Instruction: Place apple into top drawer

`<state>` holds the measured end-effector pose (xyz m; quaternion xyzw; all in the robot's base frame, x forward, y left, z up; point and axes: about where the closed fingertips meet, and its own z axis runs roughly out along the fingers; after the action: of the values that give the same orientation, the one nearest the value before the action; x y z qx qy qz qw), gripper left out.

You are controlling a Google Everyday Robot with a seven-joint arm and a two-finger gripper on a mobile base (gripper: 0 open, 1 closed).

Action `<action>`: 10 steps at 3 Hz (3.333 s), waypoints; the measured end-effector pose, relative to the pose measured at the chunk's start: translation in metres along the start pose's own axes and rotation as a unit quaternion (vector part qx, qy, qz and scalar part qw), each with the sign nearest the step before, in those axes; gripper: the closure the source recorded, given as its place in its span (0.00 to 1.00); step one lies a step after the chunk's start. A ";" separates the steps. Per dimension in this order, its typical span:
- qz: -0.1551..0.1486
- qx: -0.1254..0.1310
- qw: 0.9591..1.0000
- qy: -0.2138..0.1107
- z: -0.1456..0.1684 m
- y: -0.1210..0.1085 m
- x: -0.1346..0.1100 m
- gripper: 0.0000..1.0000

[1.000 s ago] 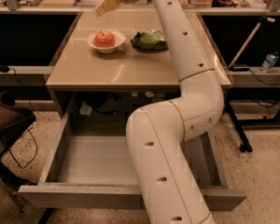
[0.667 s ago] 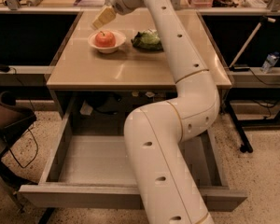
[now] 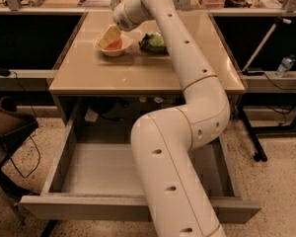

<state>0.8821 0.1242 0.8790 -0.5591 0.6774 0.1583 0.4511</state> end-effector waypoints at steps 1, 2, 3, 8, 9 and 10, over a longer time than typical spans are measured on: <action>0.021 0.008 1.000 -0.019 -0.012 -0.010 0.007 0.00; 0.030 0.014 0.999 -0.012 -0.010 -0.013 0.014 0.00; 0.031 0.013 0.999 -0.011 -0.009 -0.013 0.015 0.00; 0.048 0.012 0.999 -0.020 -0.002 -0.014 0.024 0.87; 0.053 0.024 0.998 -0.040 -0.012 -0.022 0.018 1.00; 0.048 0.062 0.995 -0.057 -0.049 -0.042 -0.002 1.00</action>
Offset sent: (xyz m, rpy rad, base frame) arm 0.0034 -0.0140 0.0035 0.0467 0.0067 -0.0217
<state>0.8987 0.0762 0.9190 -0.4873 0.6852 0.1692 0.5143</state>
